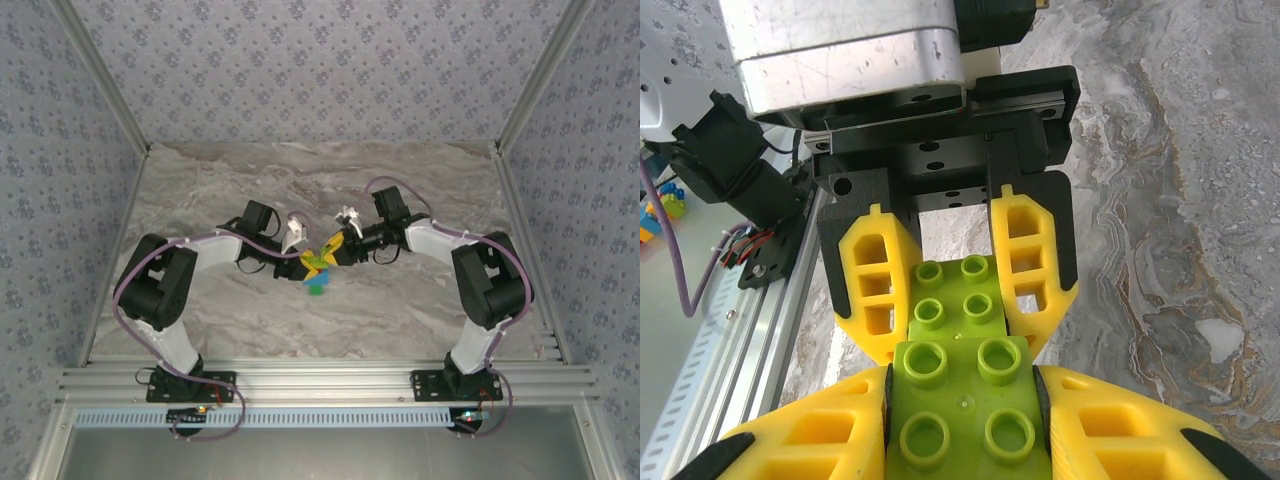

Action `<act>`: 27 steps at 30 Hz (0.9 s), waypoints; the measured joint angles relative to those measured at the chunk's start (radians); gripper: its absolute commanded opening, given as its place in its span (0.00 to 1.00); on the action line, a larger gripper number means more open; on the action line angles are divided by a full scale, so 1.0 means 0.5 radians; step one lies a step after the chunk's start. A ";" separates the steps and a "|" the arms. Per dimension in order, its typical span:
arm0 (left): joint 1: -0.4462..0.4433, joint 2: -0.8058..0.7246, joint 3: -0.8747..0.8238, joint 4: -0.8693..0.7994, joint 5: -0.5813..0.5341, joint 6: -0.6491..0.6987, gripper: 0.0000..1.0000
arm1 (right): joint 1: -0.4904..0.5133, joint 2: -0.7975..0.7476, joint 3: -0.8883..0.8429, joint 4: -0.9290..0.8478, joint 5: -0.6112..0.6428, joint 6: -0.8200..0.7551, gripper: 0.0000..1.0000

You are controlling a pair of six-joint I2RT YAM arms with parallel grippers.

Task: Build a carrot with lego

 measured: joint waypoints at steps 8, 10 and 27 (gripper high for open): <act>0.000 0.002 0.004 -0.011 0.001 0.000 0.14 | 0.004 0.006 -0.056 0.109 0.008 0.053 0.24; 0.000 0.002 0.005 -0.013 0.001 0.000 0.14 | 0.004 0.006 -0.072 0.142 0.005 0.069 0.24; 0.043 0.064 0.073 -0.147 0.087 0.054 0.02 | -0.006 0.014 -0.115 0.248 -0.034 0.108 0.22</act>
